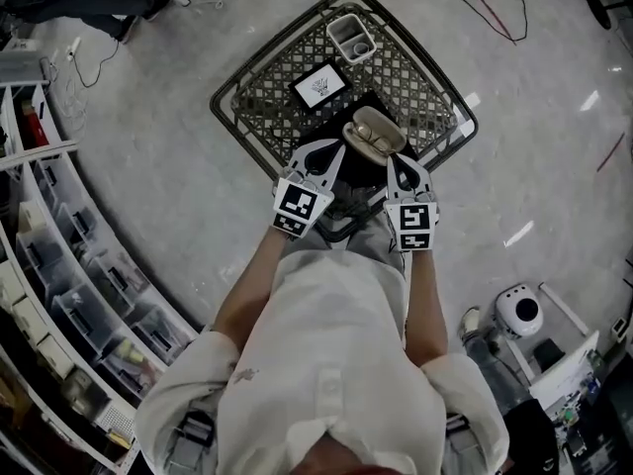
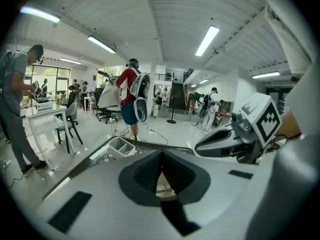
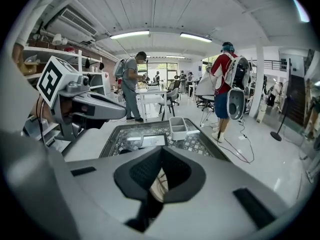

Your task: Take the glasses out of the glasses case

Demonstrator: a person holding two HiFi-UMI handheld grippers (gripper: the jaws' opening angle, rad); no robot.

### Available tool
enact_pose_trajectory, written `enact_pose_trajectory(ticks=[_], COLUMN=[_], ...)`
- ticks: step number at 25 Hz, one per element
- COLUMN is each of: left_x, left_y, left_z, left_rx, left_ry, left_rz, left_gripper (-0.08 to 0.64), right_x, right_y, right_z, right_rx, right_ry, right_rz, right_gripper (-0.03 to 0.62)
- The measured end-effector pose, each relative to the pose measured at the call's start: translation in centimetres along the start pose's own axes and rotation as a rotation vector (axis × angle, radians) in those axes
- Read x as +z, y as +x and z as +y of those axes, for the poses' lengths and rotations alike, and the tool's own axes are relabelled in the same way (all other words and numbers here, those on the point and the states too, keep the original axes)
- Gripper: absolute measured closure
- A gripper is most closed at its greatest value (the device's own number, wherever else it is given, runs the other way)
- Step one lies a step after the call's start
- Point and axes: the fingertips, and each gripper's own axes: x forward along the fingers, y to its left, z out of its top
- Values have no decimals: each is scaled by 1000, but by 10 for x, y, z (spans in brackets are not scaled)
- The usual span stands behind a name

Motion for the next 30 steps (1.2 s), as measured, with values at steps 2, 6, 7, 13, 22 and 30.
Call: enact_pose_trajectory(ticks=[2,6,7,13,22,30], left_x=[-8,-22,-26,-47,-76,-90], left_y=[7,23,27,46,62,70], left_z=[-1,-2,-3,-10,-19,-23], left_rx=[0,-2,-4,-19,-32,-15], left_ry=[-6,-16,-18,-42,-73,-108], left_rz=[25,64,73,122,183,205], left_gripper=[548,548,548,548,548,548], right_x=[-7,-22,-26,-47,-74,-96], right_y=[7,23,27,45,67,81], right_z=[-2,-6,-7,-7,-4,0], right_rx=[17,47,55,100,149,199], right_ry=[-1,-19,-22,-39,-76,-115], right_rz=[20,64,74,132,200,265], right_gripper=[584,584,584,584,578,572])
